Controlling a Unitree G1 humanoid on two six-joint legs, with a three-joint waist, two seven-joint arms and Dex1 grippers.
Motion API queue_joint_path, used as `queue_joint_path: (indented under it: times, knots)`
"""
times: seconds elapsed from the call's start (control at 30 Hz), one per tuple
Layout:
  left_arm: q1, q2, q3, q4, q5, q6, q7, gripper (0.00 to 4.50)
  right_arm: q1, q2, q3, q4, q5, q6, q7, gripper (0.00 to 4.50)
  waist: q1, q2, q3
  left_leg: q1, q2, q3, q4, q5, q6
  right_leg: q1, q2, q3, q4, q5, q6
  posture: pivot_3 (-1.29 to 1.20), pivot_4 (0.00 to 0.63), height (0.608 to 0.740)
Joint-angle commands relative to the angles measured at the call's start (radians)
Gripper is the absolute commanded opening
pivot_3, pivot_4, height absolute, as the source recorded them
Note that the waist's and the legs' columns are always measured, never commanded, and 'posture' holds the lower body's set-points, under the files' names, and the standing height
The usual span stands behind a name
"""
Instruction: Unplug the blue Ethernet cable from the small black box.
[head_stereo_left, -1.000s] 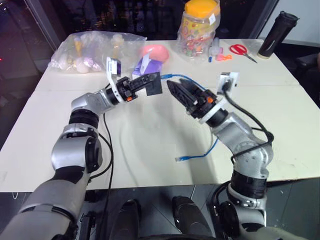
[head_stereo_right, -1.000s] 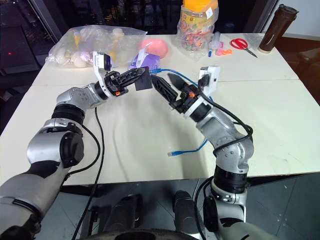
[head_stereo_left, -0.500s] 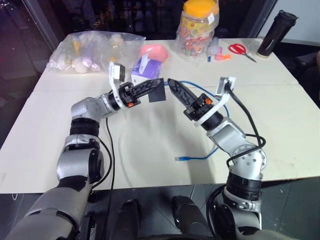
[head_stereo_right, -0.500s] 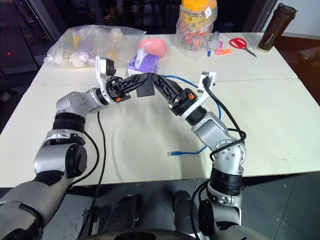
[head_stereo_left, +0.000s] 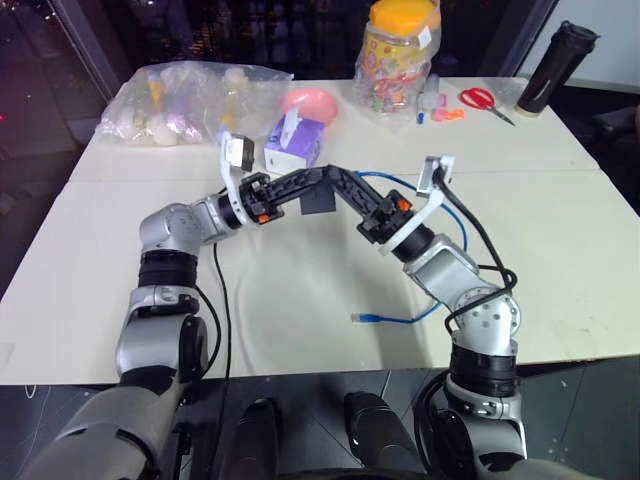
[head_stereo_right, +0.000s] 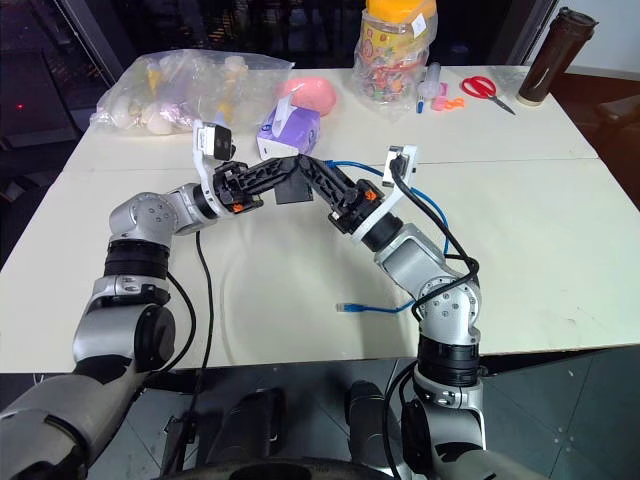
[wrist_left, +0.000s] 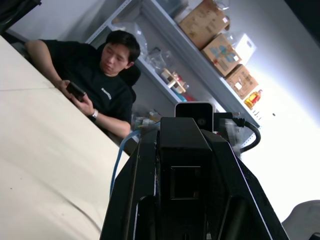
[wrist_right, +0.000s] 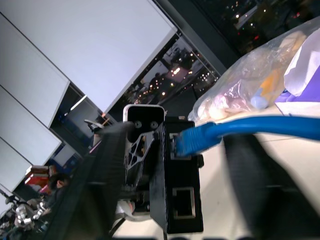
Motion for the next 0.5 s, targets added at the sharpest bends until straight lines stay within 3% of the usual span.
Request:
queue_joint_path:
  times: [0.03,0.07,0.3,0.5]
  knots:
    - [-0.003,0.005,-0.003,-0.038,-0.033,0.006,0.004,0.52,-0.001,0.0,0.009,-0.024,0.013,-0.025,0.015,0.37,0.0,0.0,0.0,0.0,0.0,0.0,0.0,0.0,0.0,0.0,0.0,0.0,0.0,0.0,0.0,0.0,0.15,0.739]
    - [-0.004,0.006,-0.002,-0.035,-0.036,0.006,0.006,0.52,-0.001,0.0,0.014,-0.021,0.011,-0.026,0.015,0.04,0.0,0.0,0.0,0.0,0.0,0.0,0.0,0.0,0.0,0.0,0.0,0.0,0.0,0.0,0.0,0.0,0.15,0.739]
    - [-0.007,0.008,0.005,-0.028,-0.038,-0.002,0.019,0.52,0.001,0.005,0.027,-0.013,0.01,-0.038,0.012,0.04,0.0,0.0,0.0,0.0,0.0,0.0,0.0,0.0,0.0,0.0,0.0,0.0,0.0,0.0,0.0,0.0,0.15,0.739]
    - [-0.023,0.073,0.042,0.033,-0.018,-0.057,0.036,0.52,-0.022,-0.067,-0.089,0.022,0.01,-0.092,-0.01,0.04,0.0,0.0,0.0,0.0,0.0,0.0,0.0,0.0,0.0,0.0,0.0,0.0,-0.001,0.0,0.0,0.0,0.15,0.739]
